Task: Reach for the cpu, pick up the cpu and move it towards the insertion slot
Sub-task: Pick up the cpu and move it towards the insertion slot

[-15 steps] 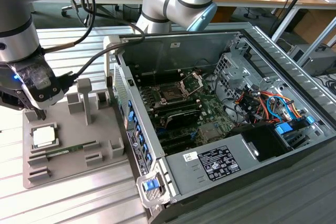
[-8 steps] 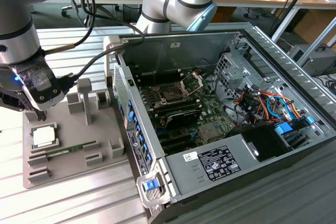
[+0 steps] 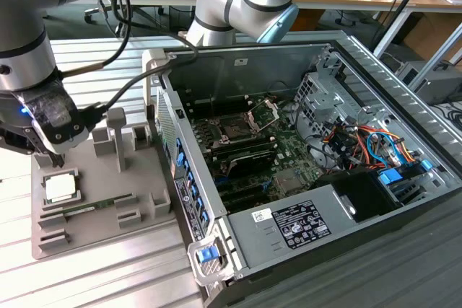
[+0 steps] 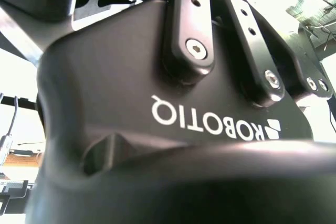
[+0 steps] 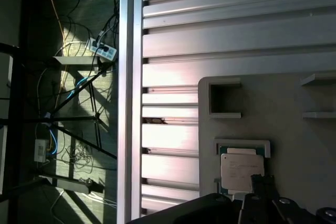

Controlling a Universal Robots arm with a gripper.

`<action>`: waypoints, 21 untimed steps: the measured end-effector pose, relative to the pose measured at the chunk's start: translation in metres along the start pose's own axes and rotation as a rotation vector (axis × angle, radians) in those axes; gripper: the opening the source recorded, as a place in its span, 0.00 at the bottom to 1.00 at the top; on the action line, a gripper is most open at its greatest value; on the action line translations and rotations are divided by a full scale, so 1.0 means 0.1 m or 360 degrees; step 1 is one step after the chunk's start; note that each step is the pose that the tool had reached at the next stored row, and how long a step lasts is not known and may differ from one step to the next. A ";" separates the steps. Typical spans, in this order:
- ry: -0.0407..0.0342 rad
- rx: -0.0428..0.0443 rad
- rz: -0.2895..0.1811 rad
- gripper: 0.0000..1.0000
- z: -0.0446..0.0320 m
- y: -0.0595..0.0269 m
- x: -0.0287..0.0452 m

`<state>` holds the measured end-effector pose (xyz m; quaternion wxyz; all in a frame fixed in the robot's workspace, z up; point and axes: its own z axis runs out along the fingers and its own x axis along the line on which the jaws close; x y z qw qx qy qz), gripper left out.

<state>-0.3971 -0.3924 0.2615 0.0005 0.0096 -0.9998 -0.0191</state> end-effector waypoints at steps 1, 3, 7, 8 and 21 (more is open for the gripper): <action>0.0000 0.0000 0.0000 0.11 0.004 0.000 0.000; 0.0000 0.0000 0.0000 0.11 0.013 0.000 0.000; 0.0000 0.0000 0.0000 0.11 0.030 -0.001 0.000; 0.0000 0.0000 0.0000 0.11 0.035 -0.001 0.000; 0.0000 0.0000 0.0000 0.11 0.097 -0.004 0.000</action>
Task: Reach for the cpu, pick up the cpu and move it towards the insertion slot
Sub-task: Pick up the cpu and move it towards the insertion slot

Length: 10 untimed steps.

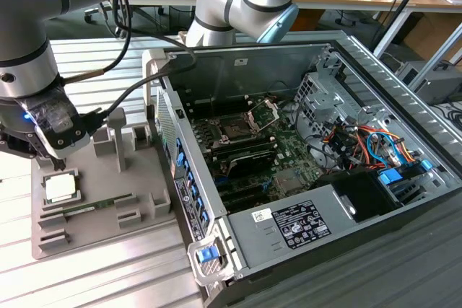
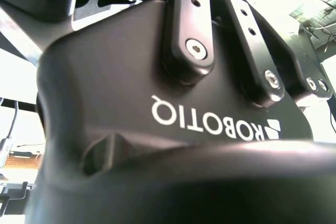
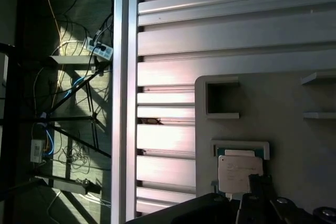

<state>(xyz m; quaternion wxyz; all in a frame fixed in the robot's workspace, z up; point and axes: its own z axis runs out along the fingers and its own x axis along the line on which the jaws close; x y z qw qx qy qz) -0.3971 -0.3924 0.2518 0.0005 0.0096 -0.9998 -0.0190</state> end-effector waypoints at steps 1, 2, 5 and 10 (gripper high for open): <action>0.0000 0.0000 0.0000 0.11 0.006 0.000 0.000; 0.0000 0.0000 0.0000 0.11 0.014 0.000 0.000; 0.0000 0.0000 0.0000 0.11 0.031 -0.001 0.000; 0.0000 0.0000 0.0000 0.11 0.123 -0.005 0.002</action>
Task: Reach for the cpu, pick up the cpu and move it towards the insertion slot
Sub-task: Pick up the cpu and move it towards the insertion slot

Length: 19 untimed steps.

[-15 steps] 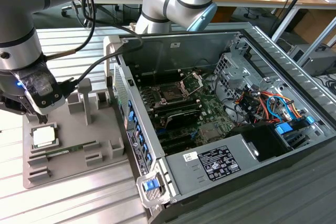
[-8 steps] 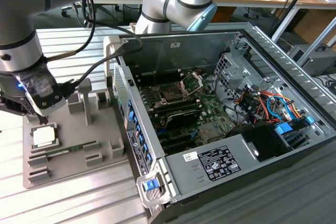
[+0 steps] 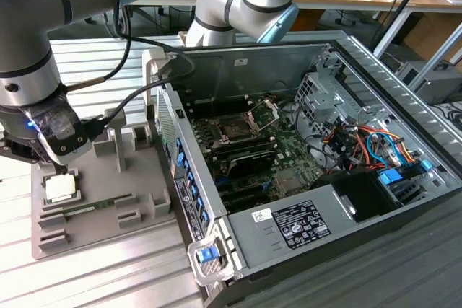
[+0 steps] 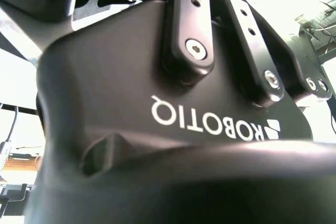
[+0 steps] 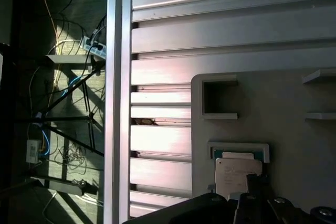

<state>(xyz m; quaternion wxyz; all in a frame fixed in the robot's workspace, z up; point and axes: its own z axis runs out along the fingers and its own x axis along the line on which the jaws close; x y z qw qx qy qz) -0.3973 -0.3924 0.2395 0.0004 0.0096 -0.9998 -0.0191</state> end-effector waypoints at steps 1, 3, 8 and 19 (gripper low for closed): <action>0.0000 0.0000 0.0000 0.11 0.006 0.000 0.001; 0.0000 0.0000 0.0000 0.11 0.013 -0.001 0.001; 0.0000 0.0000 0.0000 0.11 0.033 -0.002 0.002; 0.0000 0.0000 0.0000 0.11 0.081 -0.004 0.004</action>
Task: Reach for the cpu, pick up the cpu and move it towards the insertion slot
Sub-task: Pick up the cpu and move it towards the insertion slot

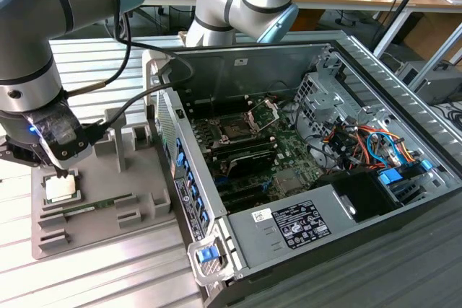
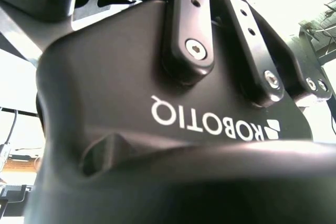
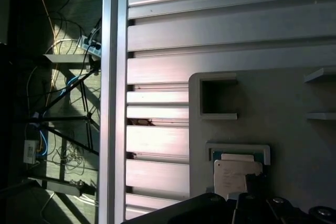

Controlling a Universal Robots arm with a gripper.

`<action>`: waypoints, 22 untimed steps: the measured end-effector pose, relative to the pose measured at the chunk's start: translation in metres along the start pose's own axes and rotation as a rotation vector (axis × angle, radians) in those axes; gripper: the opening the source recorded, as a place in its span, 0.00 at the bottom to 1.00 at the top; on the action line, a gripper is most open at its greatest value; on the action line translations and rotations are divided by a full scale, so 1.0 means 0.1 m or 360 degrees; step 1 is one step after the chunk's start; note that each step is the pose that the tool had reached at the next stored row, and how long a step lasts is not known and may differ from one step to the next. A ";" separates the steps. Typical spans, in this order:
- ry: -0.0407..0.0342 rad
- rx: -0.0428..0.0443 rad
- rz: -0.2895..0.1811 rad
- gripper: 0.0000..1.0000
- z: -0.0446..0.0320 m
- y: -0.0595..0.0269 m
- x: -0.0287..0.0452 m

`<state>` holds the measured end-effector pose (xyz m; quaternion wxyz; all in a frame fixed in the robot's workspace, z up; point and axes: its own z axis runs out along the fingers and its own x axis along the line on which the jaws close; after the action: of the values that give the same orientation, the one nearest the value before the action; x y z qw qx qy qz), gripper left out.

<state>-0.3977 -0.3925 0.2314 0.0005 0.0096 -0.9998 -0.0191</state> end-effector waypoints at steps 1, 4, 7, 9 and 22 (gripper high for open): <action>0.0000 0.0000 0.0000 0.11 0.003 0.000 0.000; 0.0000 0.0000 0.0000 0.11 0.012 0.000 0.000; 0.0000 0.0000 0.0000 0.11 0.022 -0.001 0.000; 0.0000 0.0000 0.0000 0.11 0.029 -0.001 0.000; 0.0000 0.0000 0.0000 0.11 0.084 -0.003 0.002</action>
<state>-0.3978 -0.3925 0.2229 0.0004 0.0096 -0.9998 -0.0191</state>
